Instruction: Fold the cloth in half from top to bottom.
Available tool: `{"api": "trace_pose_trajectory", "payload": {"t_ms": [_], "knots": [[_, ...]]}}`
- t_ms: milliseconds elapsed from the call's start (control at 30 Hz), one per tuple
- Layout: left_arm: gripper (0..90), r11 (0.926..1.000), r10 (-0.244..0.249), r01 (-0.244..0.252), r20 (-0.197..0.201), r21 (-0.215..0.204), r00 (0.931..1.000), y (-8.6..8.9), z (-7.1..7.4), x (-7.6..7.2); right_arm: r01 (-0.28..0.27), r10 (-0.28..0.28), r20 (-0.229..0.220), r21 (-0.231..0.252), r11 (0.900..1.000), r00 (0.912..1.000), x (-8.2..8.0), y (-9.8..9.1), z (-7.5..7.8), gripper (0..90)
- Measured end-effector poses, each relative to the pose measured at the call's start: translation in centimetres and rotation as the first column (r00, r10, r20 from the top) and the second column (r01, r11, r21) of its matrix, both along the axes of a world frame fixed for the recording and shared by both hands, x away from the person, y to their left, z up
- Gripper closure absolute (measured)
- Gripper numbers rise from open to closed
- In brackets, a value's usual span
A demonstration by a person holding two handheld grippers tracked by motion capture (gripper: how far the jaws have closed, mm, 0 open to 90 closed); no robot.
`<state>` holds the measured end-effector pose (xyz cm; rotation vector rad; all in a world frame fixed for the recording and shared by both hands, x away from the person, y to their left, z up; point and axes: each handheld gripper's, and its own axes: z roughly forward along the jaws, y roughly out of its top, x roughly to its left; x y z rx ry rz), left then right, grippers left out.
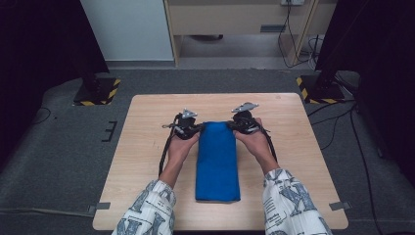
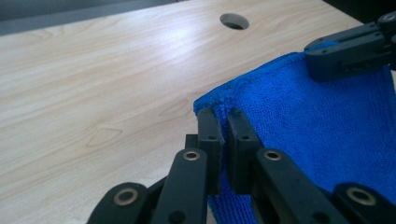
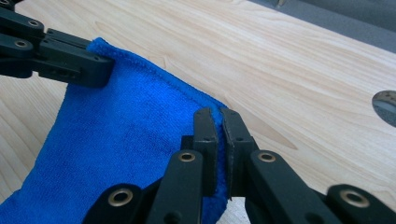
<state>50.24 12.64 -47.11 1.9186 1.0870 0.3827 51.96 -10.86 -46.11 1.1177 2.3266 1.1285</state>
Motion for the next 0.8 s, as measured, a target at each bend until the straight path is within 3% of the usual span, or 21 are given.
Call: {"api": "trace_pose_trajectory", "payload": {"t_ms": [367, 533, 800], "knots": [[85.4, 0.9999, 0.005, -0.004, 0.049, -0.011, 0.9988, 0.1, 2.1, 0.3, -0.002, 0.002, 0.053, 0.009, 1.0, 0.9986, 0.1, 0.0, 2.0, 86.4], [85.4, 0.9999, 0.004, -0.003, 0.075, -0.015, 0.9972, 0.6, 2.9, 0.4, 0.002, -0.005, 0.076, 0.04, 0.9992, 0.9971, 0.4, 0.1, 2.6, 86.3], [85.3, 0.9999, -0.015, 0.015, 0.083, 0.009, 0.9965, 0.8, 2.9, -1.1, -0.031, 0.027, 0.091, 0.043, 0.9986, 0.9955, -1.1, 0.1, 2.2, 86.1]]}}
